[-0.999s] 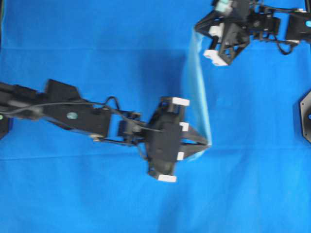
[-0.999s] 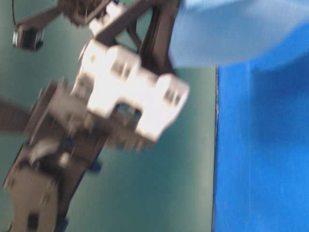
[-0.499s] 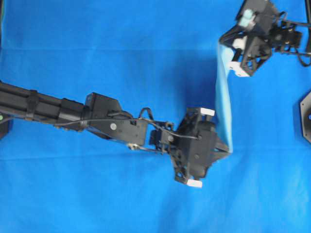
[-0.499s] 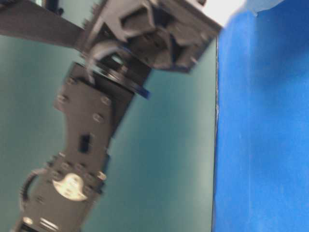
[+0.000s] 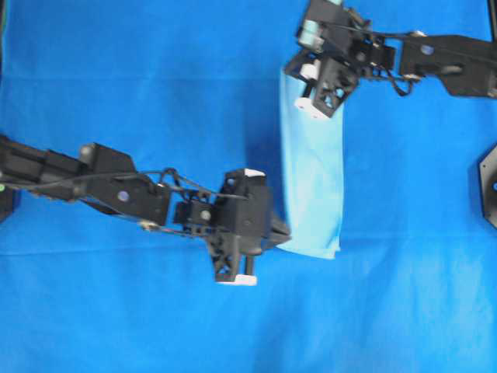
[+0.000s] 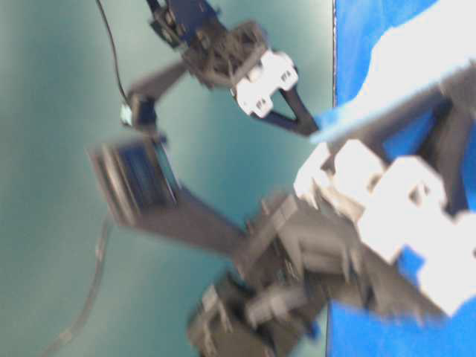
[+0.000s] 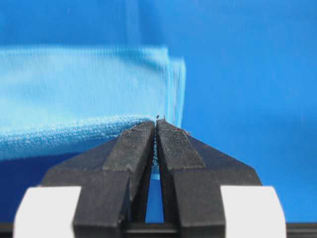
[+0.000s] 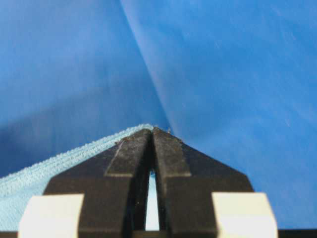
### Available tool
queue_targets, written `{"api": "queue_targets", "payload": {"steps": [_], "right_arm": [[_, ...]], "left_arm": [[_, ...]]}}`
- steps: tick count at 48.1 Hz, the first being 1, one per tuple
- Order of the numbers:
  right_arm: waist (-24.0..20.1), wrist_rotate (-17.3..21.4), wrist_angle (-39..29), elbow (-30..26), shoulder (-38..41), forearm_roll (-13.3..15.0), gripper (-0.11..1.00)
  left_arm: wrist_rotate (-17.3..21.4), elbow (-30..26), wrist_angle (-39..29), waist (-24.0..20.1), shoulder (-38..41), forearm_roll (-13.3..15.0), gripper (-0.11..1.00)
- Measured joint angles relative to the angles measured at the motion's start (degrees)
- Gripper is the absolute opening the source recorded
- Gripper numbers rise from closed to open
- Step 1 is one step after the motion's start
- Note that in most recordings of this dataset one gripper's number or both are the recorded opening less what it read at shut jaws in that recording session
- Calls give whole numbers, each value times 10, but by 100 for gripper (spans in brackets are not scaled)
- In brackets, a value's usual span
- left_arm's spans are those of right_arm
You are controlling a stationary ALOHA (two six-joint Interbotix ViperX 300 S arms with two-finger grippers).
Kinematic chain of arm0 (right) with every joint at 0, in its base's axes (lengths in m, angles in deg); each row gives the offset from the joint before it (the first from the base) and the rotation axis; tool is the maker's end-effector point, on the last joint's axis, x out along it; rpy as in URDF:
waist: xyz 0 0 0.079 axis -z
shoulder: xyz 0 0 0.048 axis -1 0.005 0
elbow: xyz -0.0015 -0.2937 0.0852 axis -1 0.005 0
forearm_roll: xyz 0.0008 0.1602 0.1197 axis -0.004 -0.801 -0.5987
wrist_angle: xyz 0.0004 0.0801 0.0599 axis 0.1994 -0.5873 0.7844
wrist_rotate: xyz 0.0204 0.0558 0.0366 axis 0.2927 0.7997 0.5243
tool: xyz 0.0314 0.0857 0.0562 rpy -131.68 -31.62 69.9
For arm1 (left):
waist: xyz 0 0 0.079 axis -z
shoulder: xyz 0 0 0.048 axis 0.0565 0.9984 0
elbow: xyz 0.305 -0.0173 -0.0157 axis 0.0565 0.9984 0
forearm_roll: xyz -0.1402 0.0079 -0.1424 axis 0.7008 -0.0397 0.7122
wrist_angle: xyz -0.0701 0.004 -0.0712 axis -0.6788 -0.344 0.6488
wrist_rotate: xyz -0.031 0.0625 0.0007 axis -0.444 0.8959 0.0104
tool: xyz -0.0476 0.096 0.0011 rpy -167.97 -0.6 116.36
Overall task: Fold the light blue towel.
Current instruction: 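Lay the strip vertically, folding it over, and open both grippers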
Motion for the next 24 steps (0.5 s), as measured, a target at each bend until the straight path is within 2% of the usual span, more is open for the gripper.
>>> {"api": "queue_targets", "payload": {"steps": [7,21,24], "right_arm": [[-4,0,4,-15,18,1,1],[-7,0,11,-15,19,1,1],[-7,0,16,-13,21,1,2]], "left_arm": [[-4,26,15,4,-11,0,2],[-4,29,18,5,-11,0,2],[-4,29,18,5,-11,0,7]]}}
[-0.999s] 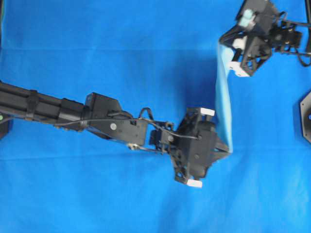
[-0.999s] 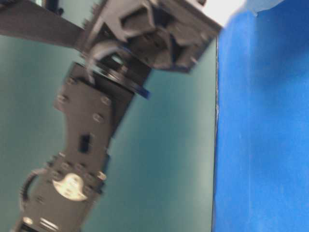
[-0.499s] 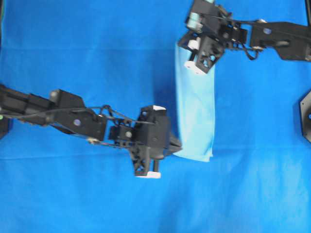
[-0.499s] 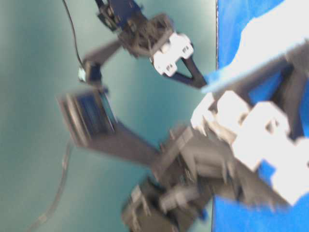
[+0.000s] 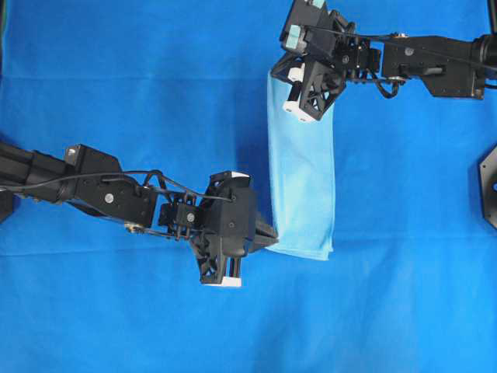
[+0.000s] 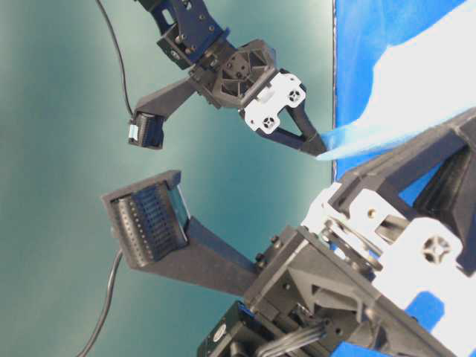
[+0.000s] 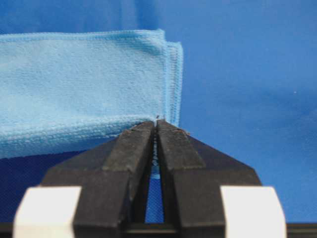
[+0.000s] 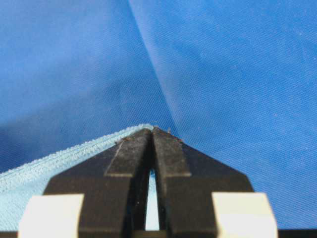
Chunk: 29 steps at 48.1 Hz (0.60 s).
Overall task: Fold the light blue towel.
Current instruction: 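Lay the strip vertically, folding it over, and open both grippers, then retract both grippers to the sides of the table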
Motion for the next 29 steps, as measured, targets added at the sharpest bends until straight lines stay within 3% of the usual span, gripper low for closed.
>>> {"api": "queue_targets", "payload": {"steps": [4,11,14,21,29], "right_arm": [[1,0,11,4,3,0,8],[3,0,18,9,3,0,53],[5,0,18,9,4,0,66],[4,0,18,9,4,0,63],[4,0,18,11,3,0,63]], "left_arm": [[0,0,0,2,0,0,21],[4,0,1,10,0,0,54],[7,0,0,12,0,0,68],[8,3,-9,9,-2,-1,84],[7,10,-62,4,-32,-1,85]]}}
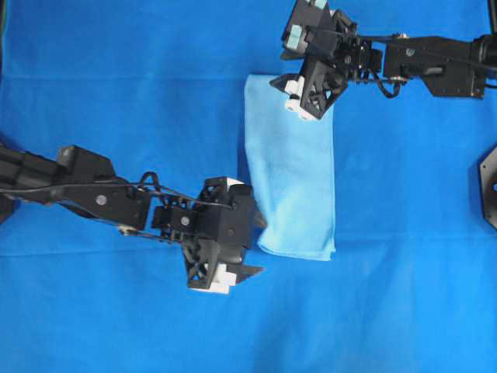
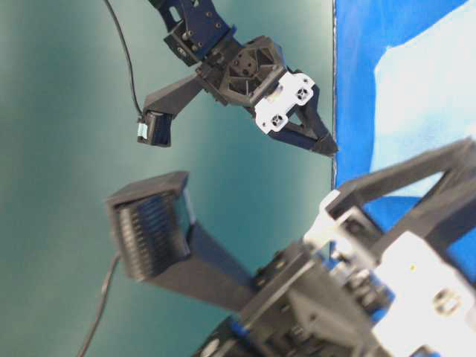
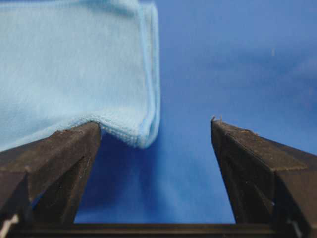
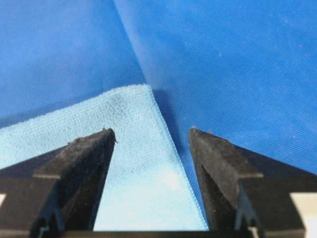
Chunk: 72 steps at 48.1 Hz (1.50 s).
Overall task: Fold the light blue towel.
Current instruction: 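Retract both grippers to the sides of the table, then move both grippers to the top corners of the folded towel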
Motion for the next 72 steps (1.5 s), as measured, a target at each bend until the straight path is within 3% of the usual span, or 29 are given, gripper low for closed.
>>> {"api": "queue_targets", "payload": {"steps": [11,19,28,44,64,72], "right_arm": [[-10,4,-22,33,-60,-1,63],[-42,4,-30,87,-152,-18,63],[-84,4,-12,165,-279,-38,63],[-95,5,38,282,-474,-62,63],[-95,5,54,294,-462,-71,63],[-67,4,54,288,-424,-72,63]], "left_arm": [[-5,31,-118,-1,-96,0,84],[4,67,-124,-3,-178,0,84],[17,137,-20,-37,-258,-1,83],[31,274,162,-127,-375,-2,81],[25,290,192,-138,-363,-2,81],[26,265,192,-161,-324,-2,81]]}}
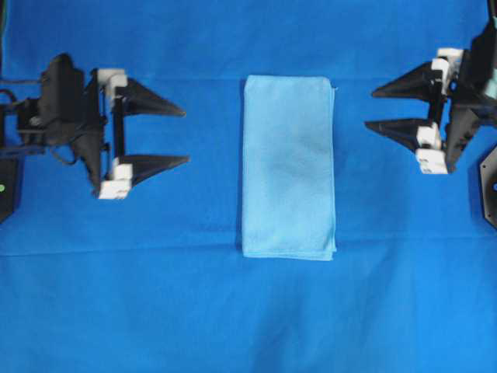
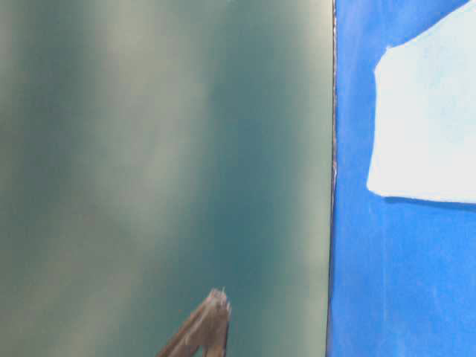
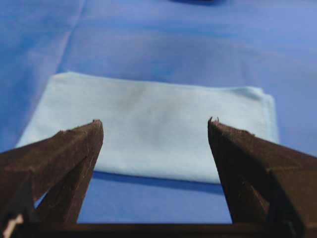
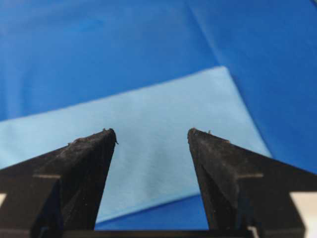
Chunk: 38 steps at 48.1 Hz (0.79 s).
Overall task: Fold the light blue towel.
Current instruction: 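Move both grippers to the top corners of the folded towel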
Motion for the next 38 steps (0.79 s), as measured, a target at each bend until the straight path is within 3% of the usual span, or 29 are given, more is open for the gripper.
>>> {"api": "queue_targets", "payload": {"steps": [8,18,28,38], "right_arm": [[66,-3,-10,-22,83,0,63],[115,-10,-18,-74,191,14,63],[142,-10,-18,-125,313,26,63],[146,-10,-15,-159,398,27,63]], "left_arm": [[5,-33,1,-45,67,0,81],[4,-83,4,-119,182,0,81],[4,-136,8,-164,285,0,81],[4,-185,17,-169,358,0,81]]}}
